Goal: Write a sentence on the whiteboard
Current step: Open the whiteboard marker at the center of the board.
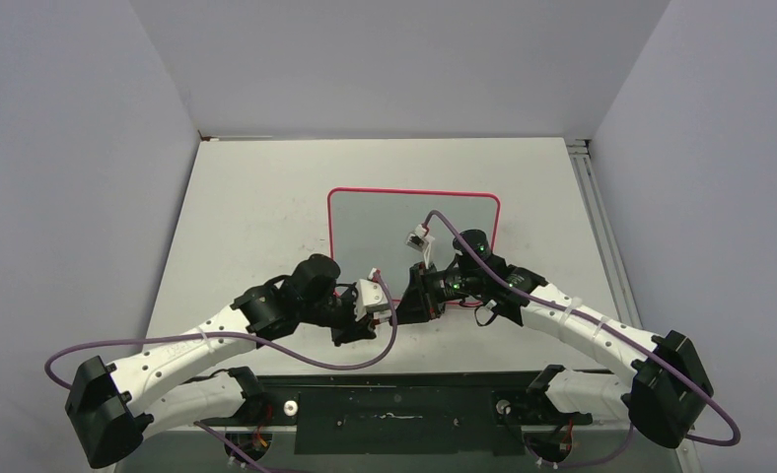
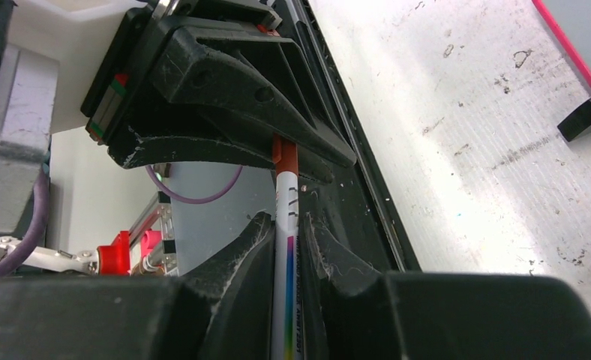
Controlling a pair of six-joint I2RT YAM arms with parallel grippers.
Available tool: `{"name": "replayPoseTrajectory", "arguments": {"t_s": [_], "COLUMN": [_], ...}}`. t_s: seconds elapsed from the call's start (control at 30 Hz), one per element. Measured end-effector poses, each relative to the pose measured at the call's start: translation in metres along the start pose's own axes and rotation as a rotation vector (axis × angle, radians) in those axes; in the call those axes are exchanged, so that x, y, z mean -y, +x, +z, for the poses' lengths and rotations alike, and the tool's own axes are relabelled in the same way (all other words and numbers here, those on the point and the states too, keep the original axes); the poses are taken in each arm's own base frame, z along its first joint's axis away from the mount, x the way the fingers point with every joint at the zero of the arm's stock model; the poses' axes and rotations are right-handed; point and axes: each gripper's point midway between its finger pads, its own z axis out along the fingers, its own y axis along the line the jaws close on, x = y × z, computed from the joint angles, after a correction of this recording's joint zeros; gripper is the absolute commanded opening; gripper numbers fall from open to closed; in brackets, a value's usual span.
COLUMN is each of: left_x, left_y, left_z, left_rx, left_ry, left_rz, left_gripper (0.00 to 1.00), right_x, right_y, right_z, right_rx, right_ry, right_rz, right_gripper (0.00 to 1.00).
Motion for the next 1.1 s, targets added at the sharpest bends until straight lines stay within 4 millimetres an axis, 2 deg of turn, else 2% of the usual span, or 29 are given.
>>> {"name": "replayPoseTrajectory", "arguments": {"t_s": [0.27,0.6,0.8,0.97,1.1], "left_x": [-0.005,-0.016,-0.017,-0.029,-0.031], "left_y": [-0.002,-0.037,-0.045,-0.017,-0.011], "left_z": [-0.001,-0.003,-0.003,-0.004,-0.005], "left_rx": [0.006,0.144,0.173,0.082,0.058], "left_ry": [-0.032,-0.097,-0.1,-0.159,-0.174], "left_rz": [0.01,0.086,0.102,0.047,0.035], "left_gripper": [0.0,0.0,0.0,0.0,0.0], "right_x": [0.002,-0.004,-0.006,0.003,0.005], "right_y": [-0.002,-0.024,-0.026,-0.021,-0.016], "right_z": [-0.001,-0.027,-0.035,-0.05,-0.055], "right_rx": [0.007,0.038,0.028,0.017,-0.002], "right_ry": [0.011,0.046,0.062,0.119,0.138], "right_rz": [-0.027,-0.128,-0.174,-0.152,-0.144], "right_gripper": [0.05,0.05,0.05,0.05,0.05]}}
